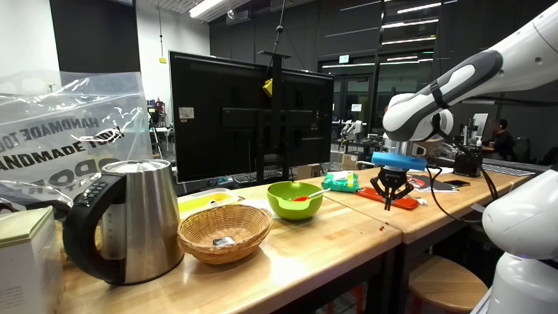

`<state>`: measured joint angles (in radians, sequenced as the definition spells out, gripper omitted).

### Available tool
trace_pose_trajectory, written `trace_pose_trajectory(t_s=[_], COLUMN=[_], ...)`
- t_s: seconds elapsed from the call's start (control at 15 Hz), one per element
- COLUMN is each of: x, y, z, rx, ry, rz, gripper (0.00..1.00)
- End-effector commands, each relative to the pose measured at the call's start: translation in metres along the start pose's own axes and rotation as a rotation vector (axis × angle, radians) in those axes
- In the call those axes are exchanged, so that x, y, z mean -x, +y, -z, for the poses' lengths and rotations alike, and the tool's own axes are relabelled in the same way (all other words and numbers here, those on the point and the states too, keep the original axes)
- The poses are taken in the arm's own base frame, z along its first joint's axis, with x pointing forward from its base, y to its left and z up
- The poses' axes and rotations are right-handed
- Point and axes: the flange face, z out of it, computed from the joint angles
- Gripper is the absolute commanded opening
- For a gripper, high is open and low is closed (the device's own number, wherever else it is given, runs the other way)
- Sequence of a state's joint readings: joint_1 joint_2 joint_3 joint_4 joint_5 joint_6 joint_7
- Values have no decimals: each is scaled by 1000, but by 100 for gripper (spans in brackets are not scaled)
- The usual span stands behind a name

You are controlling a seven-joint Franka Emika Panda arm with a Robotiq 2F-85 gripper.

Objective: Turn the red lid to the left

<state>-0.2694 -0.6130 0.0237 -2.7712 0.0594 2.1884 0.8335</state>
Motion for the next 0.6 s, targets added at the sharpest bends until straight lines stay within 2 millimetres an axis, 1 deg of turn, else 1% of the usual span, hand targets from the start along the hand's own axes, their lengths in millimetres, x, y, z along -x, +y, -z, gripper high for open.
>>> trace_pose_trajectory(t_s=[0.0, 0.27, 0.33, 0.53], x=[2, -1, -12, -27], y=[8, 16, 24, 38], z=[8, 20, 18, 24], rx=[5, -9, -11, -14], ry=[11, 33, 34, 42], rz=[-38, -75, -85, -122], gripper=[0, 0, 0, 0])
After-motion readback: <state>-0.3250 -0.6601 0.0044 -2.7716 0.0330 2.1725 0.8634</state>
